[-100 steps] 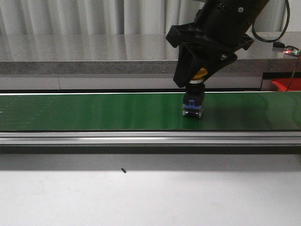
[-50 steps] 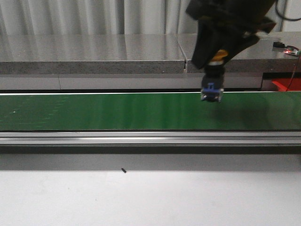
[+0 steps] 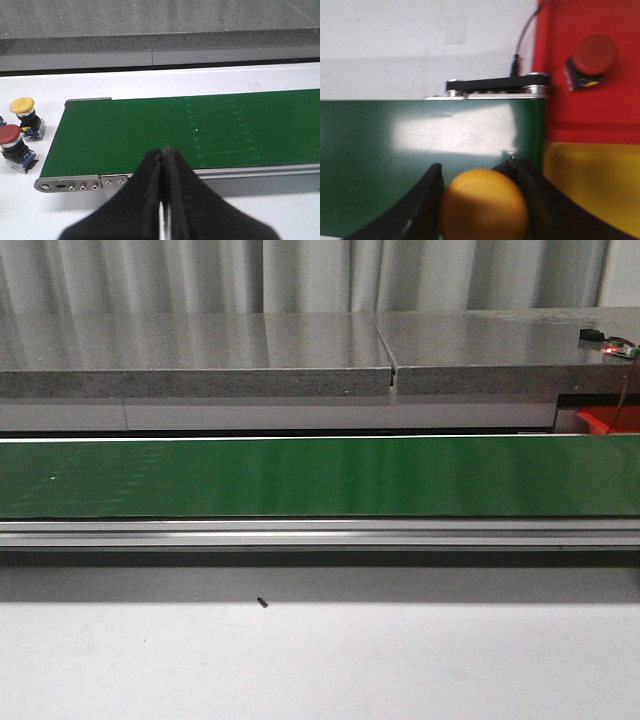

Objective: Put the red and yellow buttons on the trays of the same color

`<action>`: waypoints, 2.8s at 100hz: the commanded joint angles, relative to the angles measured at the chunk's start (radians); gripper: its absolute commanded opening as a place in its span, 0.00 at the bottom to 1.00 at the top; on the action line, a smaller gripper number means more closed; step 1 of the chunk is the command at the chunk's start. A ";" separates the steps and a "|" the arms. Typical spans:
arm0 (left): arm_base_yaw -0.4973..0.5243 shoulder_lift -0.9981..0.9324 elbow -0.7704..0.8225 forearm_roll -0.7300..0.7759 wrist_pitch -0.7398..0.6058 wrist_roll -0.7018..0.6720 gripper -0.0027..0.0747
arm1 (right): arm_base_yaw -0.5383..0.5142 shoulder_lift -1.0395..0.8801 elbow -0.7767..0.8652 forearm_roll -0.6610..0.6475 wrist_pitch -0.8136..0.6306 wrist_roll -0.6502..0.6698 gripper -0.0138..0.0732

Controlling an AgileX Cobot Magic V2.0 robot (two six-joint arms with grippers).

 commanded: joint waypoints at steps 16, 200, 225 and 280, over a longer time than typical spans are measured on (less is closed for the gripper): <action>-0.008 0.007 -0.025 -0.025 -0.071 -0.005 0.01 | -0.177 -0.038 0.022 0.067 -0.095 0.004 0.35; -0.008 0.007 -0.025 -0.025 -0.071 -0.005 0.01 | -0.158 0.008 0.292 0.155 -0.417 -0.053 0.83; -0.008 0.007 -0.025 -0.025 -0.071 -0.005 0.01 | 0.019 -0.211 0.294 0.154 -0.482 -0.115 0.83; -0.008 0.007 -0.025 -0.025 -0.071 -0.005 0.01 | 0.288 -0.665 0.526 0.101 -0.456 -0.140 0.70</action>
